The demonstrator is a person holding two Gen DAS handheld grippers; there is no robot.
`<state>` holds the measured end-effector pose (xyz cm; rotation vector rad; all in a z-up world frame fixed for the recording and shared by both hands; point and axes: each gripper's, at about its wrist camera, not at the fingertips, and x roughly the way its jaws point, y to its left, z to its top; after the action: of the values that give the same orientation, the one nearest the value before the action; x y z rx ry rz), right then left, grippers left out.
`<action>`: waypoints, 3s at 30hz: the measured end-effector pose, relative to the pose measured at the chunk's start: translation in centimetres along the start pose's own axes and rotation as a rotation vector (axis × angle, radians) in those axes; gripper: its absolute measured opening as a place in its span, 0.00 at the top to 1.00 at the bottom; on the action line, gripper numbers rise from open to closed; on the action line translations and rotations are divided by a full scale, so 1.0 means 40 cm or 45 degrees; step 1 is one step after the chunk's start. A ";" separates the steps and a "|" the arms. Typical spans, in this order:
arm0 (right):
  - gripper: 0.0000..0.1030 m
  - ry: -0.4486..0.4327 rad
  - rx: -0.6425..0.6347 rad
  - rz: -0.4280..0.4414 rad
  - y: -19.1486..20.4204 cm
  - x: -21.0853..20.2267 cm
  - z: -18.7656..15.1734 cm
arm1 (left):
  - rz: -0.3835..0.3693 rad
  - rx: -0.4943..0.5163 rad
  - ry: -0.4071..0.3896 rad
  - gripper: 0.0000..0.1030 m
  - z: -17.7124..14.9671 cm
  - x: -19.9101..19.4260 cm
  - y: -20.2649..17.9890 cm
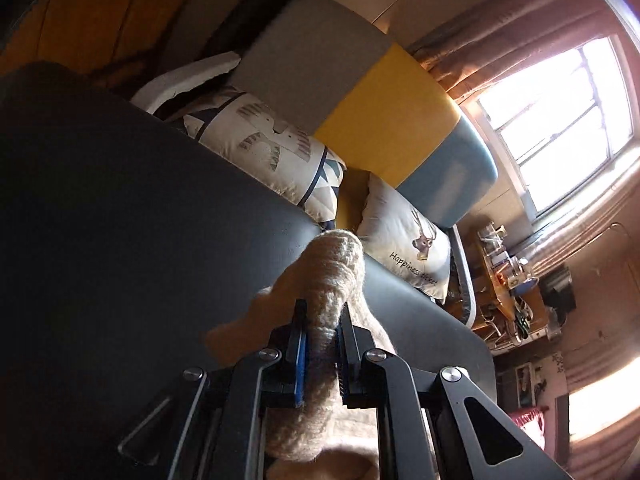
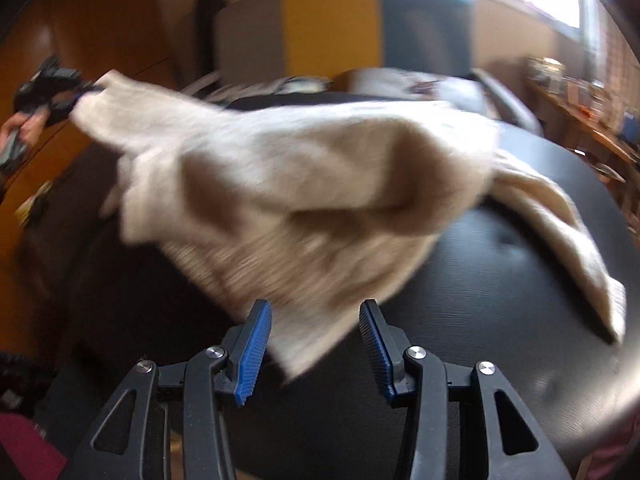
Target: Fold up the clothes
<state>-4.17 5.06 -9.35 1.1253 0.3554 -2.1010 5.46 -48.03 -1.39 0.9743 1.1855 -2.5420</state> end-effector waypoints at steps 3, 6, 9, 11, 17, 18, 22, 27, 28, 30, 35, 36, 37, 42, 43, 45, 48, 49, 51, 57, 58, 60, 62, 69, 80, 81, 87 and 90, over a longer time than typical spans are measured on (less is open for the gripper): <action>0.55 -0.002 -0.066 -0.014 0.021 0.028 0.010 | -0.028 0.030 0.007 0.88 0.001 -0.025 -0.023; 0.55 0.019 -0.118 -0.012 0.021 0.079 0.037 | -0.039 0.071 0.014 0.87 0.007 -0.041 -0.052; 0.55 0.113 -0.150 -0.056 0.021 0.155 0.066 | -0.032 0.071 0.025 0.87 0.008 -0.041 -0.064; 0.54 0.110 -0.178 -0.052 0.025 0.174 0.078 | -0.018 0.055 0.037 0.87 0.004 -0.032 -0.061; 0.80 0.182 -0.286 -0.075 0.020 0.180 0.083 | 0.023 -0.020 0.098 0.87 -0.045 0.010 -0.016; 0.83 0.208 -0.339 -0.089 0.023 0.176 0.081 | 0.013 -0.038 0.095 0.87 -0.049 0.004 -0.008; 0.85 0.311 -0.460 -0.100 -0.012 0.146 0.053 | -0.046 -0.112 0.064 0.87 -0.056 -0.038 0.024; 0.85 0.425 -0.464 -0.107 -0.101 0.109 0.010 | -0.155 -0.206 -0.075 0.87 -0.028 -0.161 0.068; 0.85 0.439 -0.437 -0.122 -0.126 0.103 0.005 | -0.149 -0.208 -0.107 0.87 -0.017 -0.185 0.077; 0.85 0.464 -0.371 -0.148 -0.177 0.091 -0.003 | -0.107 -0.211 -0.144 0.87 0.000 -0.214 0.097; 0.71 0.220 -0.135 -0.059 -0.231 0.024 0.035 | 0.025 -0.119 -0.040 0.87 -0.021 -0.164 0.114; 0.71 0.179 -0.142 -0.027 -0.219 0.022 0.046 | 0.050 -0.090 0.017 0.86 -0.038 -0.133 0.109; 0.71 0.159 -0.152 0.004 -0.203 0.029 0.058 | 0.067 -0.067 0.076 0.84 -0.058 -0.099 0.105; 0.54 0.159 -0.288 0.060 -0.120 0.131 0.133 | 0.009 -0.025 0.302 0.74 -0.172 0.036 0.075; 0.53 0.172 -0.304 0.058 -0.108 0.157 0.146 | 0.020 0.000 0.317 0.73 -0.185 0.053 0.064; 0.52 0.199 -0.304 0.025 -0.087 0.200 0.153 | 0.047 0.052 0.342 0.70 -0.208 0.086 0.039; 0.38 0.259 -0.277 0.032 -0.108 0.246 0.165 | 0.094 0.103 0.369 0.64 -0.216 0.128 0.018; 0.32 0.282 -0.258 0.054 -0.122 0.253 0.173 | 0.118 0.120 0.381 0.63 -0.219 0.143 0.015; 0.31 0.343 -0.269 0.074 -0.130 0.258 0.184 | 0.169 0.144 0.419 0.62 -0.230 0.175 0.015; 0.89 0.473 -0.492 -0.013 -0.080 0.227 0.195 | 0.263 0.176 0.477 0.62 -0.252 0.226 0.052; 0.89 0.495 -0.536 -0.030 -0.072 0.216 0.190 | 0.246 0.176 0.468 0.62 -0.251 0.216 0.055; 0.91 0.561 -0.596 -0.041 -0.070 0.192 0.162 | 0.217 0.168 0.443 0.62 -0.245 0.188 0.063; 0.95 0.626 -0.635 -0.098 -0.092 0.182 0.121 | 0.196 0.151 0.405 0.62 -0.231 0.141 0.077; 0.94 0.555 -0.470 -0.152 -0.201 0.155 0.110 | 0.341 -0.080 0.277 0.59 -0.180 -0.002 0.266; 0.92 0.562 -0.416 -0.158 -0.216 0.173 0.178 | 0.579 0.211 0.404 0.32 -0.317 0.097 0.244; 0.92 0.556 -0.410 -0.160 -0.217 0.173 0.184 | 0.582 0.223 0.389 0.32 -0.323 0.105 0.232; 0.89 0.485 -0.313 -0.163 -0.235 0.155 0.221 | 0.486 0.219 0.246 0.87 -0.293 0.089 0.130; 0.84 0.396 -0.208 -0.152 -0.256 0.125 0.248 | 0.366 0.212 0.126 0.87 -0.229 0.028 0.045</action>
<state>-19.24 4.66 -8.54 1.3606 0.7438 -1.9547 9.82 -42.37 -7.50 1.2234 0.7957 -2.4131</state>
